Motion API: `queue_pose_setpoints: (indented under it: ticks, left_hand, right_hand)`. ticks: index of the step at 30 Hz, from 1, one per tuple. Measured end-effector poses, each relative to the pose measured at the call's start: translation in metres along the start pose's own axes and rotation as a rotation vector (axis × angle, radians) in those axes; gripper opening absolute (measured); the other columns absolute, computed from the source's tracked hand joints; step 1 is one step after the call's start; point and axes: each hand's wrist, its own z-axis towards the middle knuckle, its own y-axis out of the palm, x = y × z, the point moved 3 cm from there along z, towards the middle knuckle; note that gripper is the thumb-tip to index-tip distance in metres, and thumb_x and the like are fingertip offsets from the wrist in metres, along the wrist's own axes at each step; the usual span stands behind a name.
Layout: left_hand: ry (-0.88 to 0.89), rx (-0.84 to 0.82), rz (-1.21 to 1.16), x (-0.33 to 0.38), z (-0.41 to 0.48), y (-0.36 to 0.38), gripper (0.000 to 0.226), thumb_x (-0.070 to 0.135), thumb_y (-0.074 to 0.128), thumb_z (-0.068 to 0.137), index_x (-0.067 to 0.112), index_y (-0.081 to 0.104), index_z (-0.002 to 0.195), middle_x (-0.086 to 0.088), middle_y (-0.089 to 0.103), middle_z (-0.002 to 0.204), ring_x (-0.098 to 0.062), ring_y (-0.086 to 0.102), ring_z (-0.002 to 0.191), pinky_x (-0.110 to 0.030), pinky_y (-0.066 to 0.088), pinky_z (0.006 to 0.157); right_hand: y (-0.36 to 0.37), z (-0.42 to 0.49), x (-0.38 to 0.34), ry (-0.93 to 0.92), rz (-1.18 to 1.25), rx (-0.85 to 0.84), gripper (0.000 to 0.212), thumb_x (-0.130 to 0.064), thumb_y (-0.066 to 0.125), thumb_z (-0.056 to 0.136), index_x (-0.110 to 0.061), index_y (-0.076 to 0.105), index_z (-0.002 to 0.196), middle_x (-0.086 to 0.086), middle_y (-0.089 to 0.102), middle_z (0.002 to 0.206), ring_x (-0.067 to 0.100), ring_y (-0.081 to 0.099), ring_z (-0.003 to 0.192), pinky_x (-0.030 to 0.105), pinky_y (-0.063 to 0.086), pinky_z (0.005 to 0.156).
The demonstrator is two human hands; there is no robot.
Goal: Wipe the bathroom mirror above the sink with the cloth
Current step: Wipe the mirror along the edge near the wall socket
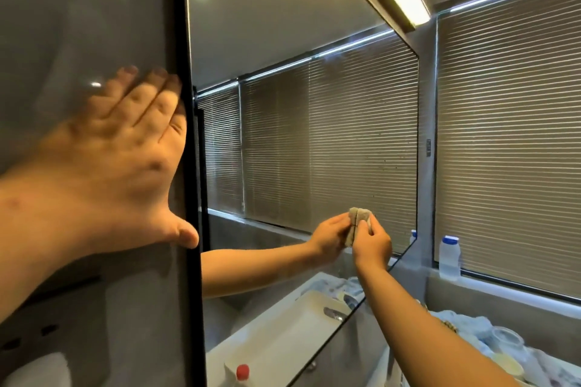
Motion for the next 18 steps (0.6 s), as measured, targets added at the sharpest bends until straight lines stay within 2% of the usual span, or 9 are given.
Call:
queue_pose_setpoints:
  ticks: [1, 3, 5, 6, 8, 11, 13, 15, 18]
  left_hand:
    - [0.007, -0.01, 0.004, 0.004, 0.002, 0.0, 0.034, 0.01, 0.038, 0.102, -0.006, 0.053, 0.127, -0.008, 0.071, 0.104, -0.017, 0.066, 0.097, -0.027, 0.053, 0.085]
    - [0.017, -0.012, -0.011, 0.008, 0.007, 0.0, 0.03, 0.012, 0.035, 0.103, -0.003, 0.056, 0.119, -0.003, 0.071, 0.082, -0.012, 0.066, 0.075, -0.022, 0.051, 0.068]
    - [0.062, 0.014, 0.02, 0.004, 0.013, 0.0, 0.03, 0.018, 0.035, 0.104, 0.002, 0.059, 0.113, -0.001, 0.058, 0.058, -0.011, 0.052, 0.055, -0.023, 0.041, 0.056]
    - [0.06, 0.038, 0.04, -0.001, 0.015, 0.002, 0.03, 0.021, 0.036, 0.104, 0.005, 0.061, 0.109, -0.002, 0.049, 0.053, -0.012, 0.045, 0.052, -0.023, 0.038, 0.054]
    - [-0.005, 0.043, 0.073, -0.021, 0.021, 0.006, 0.029, 0.027, 0.041, 0.103, 0.01, 0.065, 0.103, -0.009, 0.043, 0.058, -0.016, 0.043, 0.057, -0.025, 0.039, 0.057]
    - [-0.092, 0.0, 0.108, -0.066, 0.018, 0.005, 0.039, 0.042, 0.06, 0.09, 0.003, 0.057, 0.089, -0.012, 0.046, 0.063, -0.019, 0.047, 0.064, -0.026, 0.042, 0.06]
    - [-0.151, -0.001, 0.133, -0.078, 0.009, 0.008, 0.031, 0.033, 0.062, 0.089, 0.003, 0.054, 0.085, -0.006, 0.05, 0.058, -0.012, 0.048, 0.055, -0.02, 0.04, 0.052]
    - [-0.193, 0.012, 0.142, -0.076, 0.004, 0.009, 0.021, 0.016, 0.049, 0.096, 0.007, 0.058, 0.079, -0.001, 0.055, 0.056, -0.008, 0.051, 0.05, -0.018, 0.041, 0.049]
    - [-0.198, -0.005, 0.127, -0.06, 0.005, 0.009, 0.014, 0.02, 0.06, 0.081, 0.006, 0.057, 0.083, -0.009, 0.054, 0.071, -0.011, 0.053, 0.059, -0.021, 0.043, 0.054]
  right_hand:
    - [0.002, 0.004, -0.004, -0.006, 0.022, -0.009, 0.037, -0.028, 0.055, 0.099, -0.02, 0.062, 0.134, 0.003, 0.064, 0.133, 0.026, 0.06, 0.12, 0.041, 0.05, 0.101]
    - [0.005, 0.013, -0.009, -0.004, 0.07, -0.013, 0.034, -0.026, 0.057, 0.099, -0.02, 0.065, 0.131, 0.001, 0.066, 0.13, 0.023, 0.062, 0.119, 0.041, 0.052, 0.1]
    - [0.006, 0.017, -0.004, 0.014, 0.099, -0.006, 0.033, -0.025, 0.057, 0.099, -0.021, 0.066, 0.13, 0.0, 0.067, 0.129, 0.022, 0.062, 0.118, 0.04, 0.052, 0.099]
    - [0.006, 0.019, 0.004, 0.032, 0.11, 0.005, 0.033, -0.025, 0.057, 0.099, -0.02, 0.065, 0.131, 0.0, 0.067, 0.128, 0.023, 0.062, 0.118, 0.039, 0.052, 0.099]
    - [0.001, 0.017, 0.021, 0.111, 0.109, 0.034, 0.034, -0.026, 0.056, 0.1, -0.019, 0.064, 0.132, 0.002, 0.066, 0.129, 0.025, 0.062, 0.117, 0.037, 0.051, 0.098]
    - [-0.011, 0.005, 0.054, 0.247, 0.05, 0.049, 0.034, -0.026, 0.054, 0.101, -0.019, 0.064, 0.133, 0.008, 0.066, 0.129, 0.032, 0.062, 0.112, 0.038, 0.051, 0.095]
    - [-0.015, -0.002, 0.069, 0.285, 0.0, 0.055, 0.034, -0.026, 0.053, 0.102, -0.016, 0.064, 0.133, 0.01, 0.066, 0.129, 0.035, 0.062, 0.111, 0.038, 0.049, 0.093]
    - [-0.013, 0.0, 0.075, 0.301, -0.004, 0.057, 0.033, -0.027, 0.052, 0.101, -0.015, 0.066, 0.129, 0.012, 0.067, 0.126, 0.035, 0.063, 0.108, 0.041, 0.051, 0.094]
    - [-0.005, 0.005, 0.063, 0.312, 0.009, 0.08, 0.028, -0.024, 0.053, 0.1, -0.016, 0.071, 0.119, 0.012, 0.071, 0.117, 0.034, 0.065, 0.099, 0.043, 0.053, 0.091]
